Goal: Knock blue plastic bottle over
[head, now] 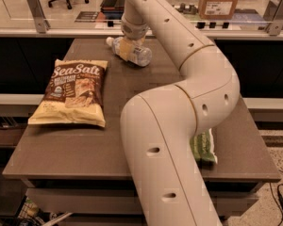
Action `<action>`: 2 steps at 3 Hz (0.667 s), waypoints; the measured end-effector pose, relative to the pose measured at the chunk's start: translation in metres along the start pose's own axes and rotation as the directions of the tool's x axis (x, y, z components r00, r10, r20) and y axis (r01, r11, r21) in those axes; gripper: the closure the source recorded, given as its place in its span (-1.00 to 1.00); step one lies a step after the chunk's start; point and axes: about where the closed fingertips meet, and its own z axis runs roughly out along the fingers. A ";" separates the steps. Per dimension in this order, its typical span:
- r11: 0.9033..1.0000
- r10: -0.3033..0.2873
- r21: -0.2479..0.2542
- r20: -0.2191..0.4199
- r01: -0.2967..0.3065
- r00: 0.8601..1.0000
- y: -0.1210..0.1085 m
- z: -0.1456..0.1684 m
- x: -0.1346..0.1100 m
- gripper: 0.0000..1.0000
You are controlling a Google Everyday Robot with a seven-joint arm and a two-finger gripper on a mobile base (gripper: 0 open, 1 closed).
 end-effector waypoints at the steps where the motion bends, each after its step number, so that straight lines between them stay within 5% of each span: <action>1: 0.999 0.036 0.035 0.001 -0.036 0.999 -0.006 -0.011 0.006 1.00; 2: 0.994 0.084 0.073 0.026 -0.085 0.996 -0.010 -0.023 0.016 1.00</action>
Offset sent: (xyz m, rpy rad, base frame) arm -0.0453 -0.0374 0.0210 0.0167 -0.1172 -0.1693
